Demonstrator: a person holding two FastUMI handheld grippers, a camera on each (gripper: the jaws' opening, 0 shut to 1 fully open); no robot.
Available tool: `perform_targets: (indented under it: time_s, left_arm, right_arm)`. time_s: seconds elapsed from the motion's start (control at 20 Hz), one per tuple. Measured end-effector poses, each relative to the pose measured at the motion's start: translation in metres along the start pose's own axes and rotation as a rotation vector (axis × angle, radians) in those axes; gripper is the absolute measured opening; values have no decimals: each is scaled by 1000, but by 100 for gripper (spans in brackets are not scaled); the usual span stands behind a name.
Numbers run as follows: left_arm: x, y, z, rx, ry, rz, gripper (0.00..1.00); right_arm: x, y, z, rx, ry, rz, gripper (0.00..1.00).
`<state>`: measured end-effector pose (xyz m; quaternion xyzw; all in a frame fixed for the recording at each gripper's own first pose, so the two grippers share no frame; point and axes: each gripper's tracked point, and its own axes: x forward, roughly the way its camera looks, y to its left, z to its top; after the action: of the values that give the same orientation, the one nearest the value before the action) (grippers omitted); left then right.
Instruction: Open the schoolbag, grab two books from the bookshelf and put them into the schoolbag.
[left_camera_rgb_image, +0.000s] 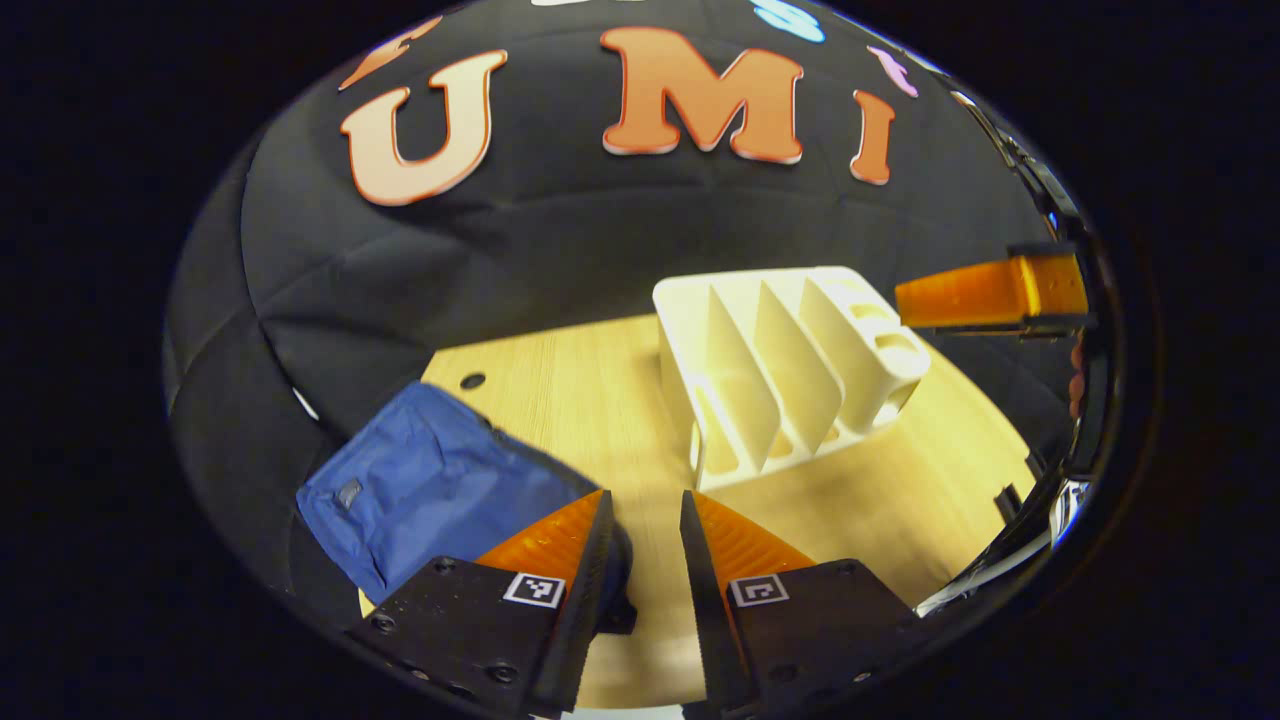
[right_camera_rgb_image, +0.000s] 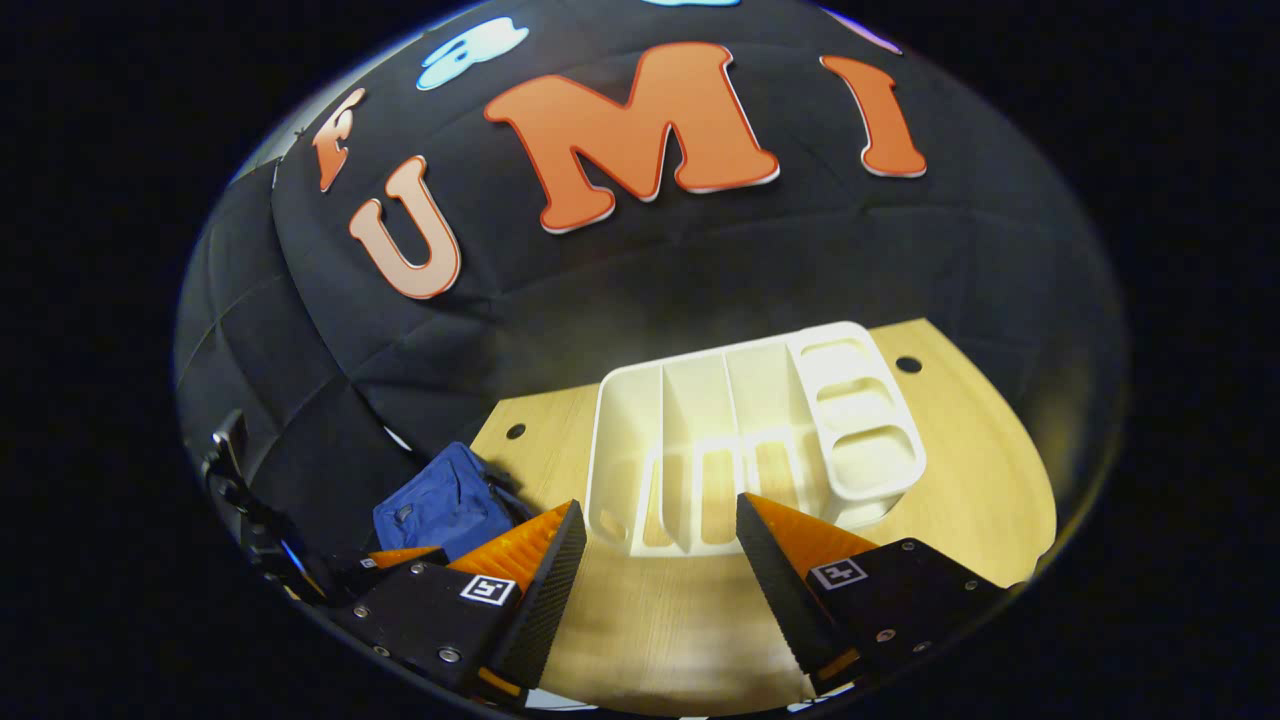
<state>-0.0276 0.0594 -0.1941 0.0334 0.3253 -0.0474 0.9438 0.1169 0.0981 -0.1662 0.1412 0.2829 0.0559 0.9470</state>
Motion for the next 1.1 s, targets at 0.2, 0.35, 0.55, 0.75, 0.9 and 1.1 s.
perform_targets:
  time_s: [0.2,0.35,0.55,0.75,0.9,1.1]
  left_arm:
    - [-20,-22,74,-17,-209,-21,53]
    - [-31,-33,116,-23,-333,-26,65]
    - [-34,-35,131,-68,-448,-38,72]
    - [-42,-29,154,-79,-567,-15,80]
    - [-54,-29,165,-59,-619,1,89]
    - [-70,-23,177,-63,-701,38,98]
  right_arm:
    - [-14,-5,38,-59,-155,-36,91]
    - [-32,-8,60,-93,-255,-59,91]
    - [-44,-5,76,-178,-346,-85,91]
    - [-54,1,88,-239,-417,-99,91]
    - [-60,4,91,-261,-442,-100,91]
    - [-65,7,93,-264,-460,-108,91]
